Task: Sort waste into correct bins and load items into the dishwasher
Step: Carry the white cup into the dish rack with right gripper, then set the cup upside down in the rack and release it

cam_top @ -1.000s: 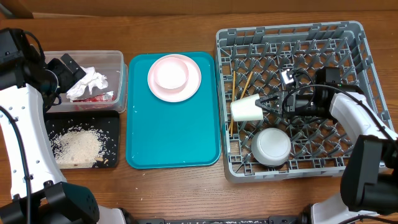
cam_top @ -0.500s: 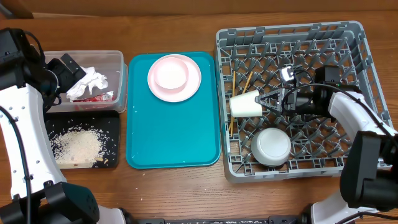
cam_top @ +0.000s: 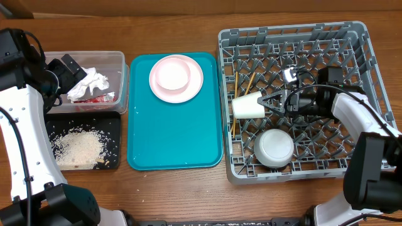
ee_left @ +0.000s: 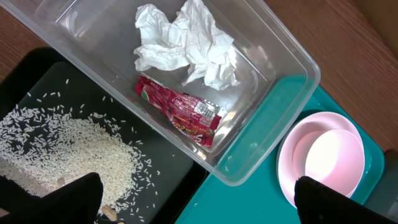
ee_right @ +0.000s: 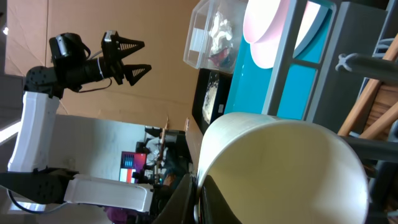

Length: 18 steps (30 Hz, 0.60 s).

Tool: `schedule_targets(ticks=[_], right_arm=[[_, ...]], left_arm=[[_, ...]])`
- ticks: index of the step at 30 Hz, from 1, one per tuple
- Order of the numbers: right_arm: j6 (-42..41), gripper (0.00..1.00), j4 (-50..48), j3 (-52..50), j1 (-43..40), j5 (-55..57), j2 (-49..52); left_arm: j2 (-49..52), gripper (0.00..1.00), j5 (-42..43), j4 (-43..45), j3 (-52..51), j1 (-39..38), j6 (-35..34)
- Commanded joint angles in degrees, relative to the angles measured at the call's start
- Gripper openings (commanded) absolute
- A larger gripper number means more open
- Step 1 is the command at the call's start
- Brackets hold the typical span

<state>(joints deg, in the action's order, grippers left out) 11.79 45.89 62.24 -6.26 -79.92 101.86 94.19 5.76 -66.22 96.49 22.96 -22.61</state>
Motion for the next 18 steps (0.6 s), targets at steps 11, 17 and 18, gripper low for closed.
schedule_targets(ticks=[11, 17, 18], right_arm=[[-10.14, 0.04, -7.26, -0.52, 1.9, 4.94, 0.39], [-13.14, 0.09, -6.56, -0.74, 1.73, 14.78, 0.39], [-13.14, 0.11, -6.6, -0.74, 1.57, 14.82, 0.39]], left_arm=[[0.2, 1.0, 0.2, 0.04, 0.74, -0.11, -1.2], [0.2, 1.0, 0.2, 0.04, 0.74, -0.11, -1.2], [0.2, 1.0, 0.2, 0.04, 0.74, -0.11, -1.22]])
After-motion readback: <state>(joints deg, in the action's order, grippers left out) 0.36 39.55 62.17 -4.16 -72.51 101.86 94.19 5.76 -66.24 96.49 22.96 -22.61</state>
